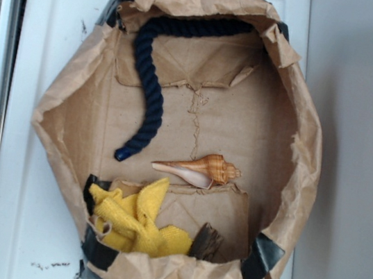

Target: Grab the shell.

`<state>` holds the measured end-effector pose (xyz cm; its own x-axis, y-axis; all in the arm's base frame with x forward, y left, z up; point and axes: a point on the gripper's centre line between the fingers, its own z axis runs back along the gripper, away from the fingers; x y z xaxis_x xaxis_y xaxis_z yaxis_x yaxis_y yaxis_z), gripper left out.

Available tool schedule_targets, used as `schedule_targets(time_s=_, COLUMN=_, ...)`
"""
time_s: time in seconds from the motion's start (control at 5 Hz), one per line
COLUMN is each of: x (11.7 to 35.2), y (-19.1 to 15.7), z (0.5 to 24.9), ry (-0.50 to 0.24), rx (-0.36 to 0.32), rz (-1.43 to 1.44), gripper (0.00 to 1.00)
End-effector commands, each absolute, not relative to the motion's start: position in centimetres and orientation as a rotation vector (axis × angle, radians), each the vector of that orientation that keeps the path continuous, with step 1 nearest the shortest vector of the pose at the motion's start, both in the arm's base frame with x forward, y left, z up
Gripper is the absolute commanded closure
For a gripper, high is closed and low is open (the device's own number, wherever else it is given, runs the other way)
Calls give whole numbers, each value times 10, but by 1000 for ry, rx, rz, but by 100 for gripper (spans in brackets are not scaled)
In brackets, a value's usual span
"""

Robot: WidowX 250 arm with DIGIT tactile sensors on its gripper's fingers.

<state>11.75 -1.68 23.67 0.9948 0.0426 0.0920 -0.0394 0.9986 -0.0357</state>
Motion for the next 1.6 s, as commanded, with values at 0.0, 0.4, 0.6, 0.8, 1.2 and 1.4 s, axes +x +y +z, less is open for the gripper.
schedule_targets(time_s=0.0, x=117, y=-17, z=237, ry=-93, rx=-34, rz=41, gripper=0)
schedule_targets(time_s=0.4, x=200, y=-21, z=218, ry=-110, rx=20, rz=78, gripper=0)
schedule_targets(time_s=0.6, x=242, y=-10, z=192, ry=-119, rx=-34, rz=-58, gripper=0)
schedule_targets(time_s=0.8, x=273, y=18, z=168, ry=-81, rx=-73, rz=-103, gripper=0)
schedule_targets(time_s=1.2, x=273, y=18, z=168, ry=-81, rx=-73, rz=-103, gripper=0)
schedule_targets(time_s=1.4, x=273, y=18, z=168, ry=-81, rx=-73, rz=-103, gripper=0)
